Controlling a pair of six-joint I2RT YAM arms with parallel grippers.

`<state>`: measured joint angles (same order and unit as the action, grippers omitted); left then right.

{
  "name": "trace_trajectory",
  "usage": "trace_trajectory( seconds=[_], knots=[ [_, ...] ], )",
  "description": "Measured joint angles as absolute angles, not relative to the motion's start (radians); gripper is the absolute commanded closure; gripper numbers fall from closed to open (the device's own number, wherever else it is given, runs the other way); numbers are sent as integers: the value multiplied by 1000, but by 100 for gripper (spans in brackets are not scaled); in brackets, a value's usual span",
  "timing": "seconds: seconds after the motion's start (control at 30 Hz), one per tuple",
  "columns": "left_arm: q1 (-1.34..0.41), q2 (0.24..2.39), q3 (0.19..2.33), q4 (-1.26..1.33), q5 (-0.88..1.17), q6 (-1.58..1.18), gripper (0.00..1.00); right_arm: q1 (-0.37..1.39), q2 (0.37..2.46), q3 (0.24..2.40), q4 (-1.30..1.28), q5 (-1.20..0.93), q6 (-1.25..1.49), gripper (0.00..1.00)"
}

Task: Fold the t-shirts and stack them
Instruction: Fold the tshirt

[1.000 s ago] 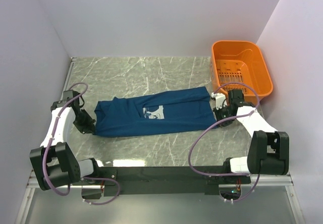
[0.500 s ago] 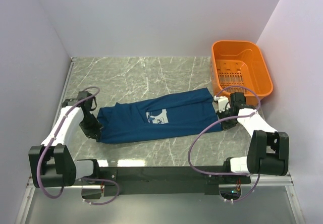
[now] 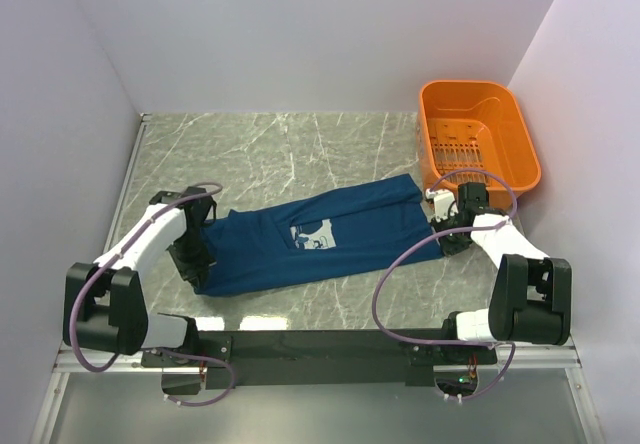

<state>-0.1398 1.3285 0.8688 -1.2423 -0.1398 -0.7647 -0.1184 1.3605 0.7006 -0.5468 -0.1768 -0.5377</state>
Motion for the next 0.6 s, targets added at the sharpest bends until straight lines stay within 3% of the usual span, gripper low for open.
trace_trajectory(
  seconds=[0.07, 0.1, 0.27, 0.4, 0.6],
  knots=[
    [-152, 1336, 863, -1243, -139, -767, 99, -119, 1361, 701, -546, -181, -542, 100],
    [-158, 1338, 860, -1243, -139, -769, 95, -119, 1360, 700, -546, -184, -545, 100],
    [-177, 1340, 852, -1254, -140, -777, 61, -119, 1360, 699, -547, -192, -552, 93],
    [-196, 1340, 867, -1297, -157, -799, 40, -119, 1350, 699, -556, -203, -564, 77],
    [-219, 1299, 1053, -1318, -186, -832, 24, -123, 1297, 727, -602, -231, -582, 67]
  ],
)
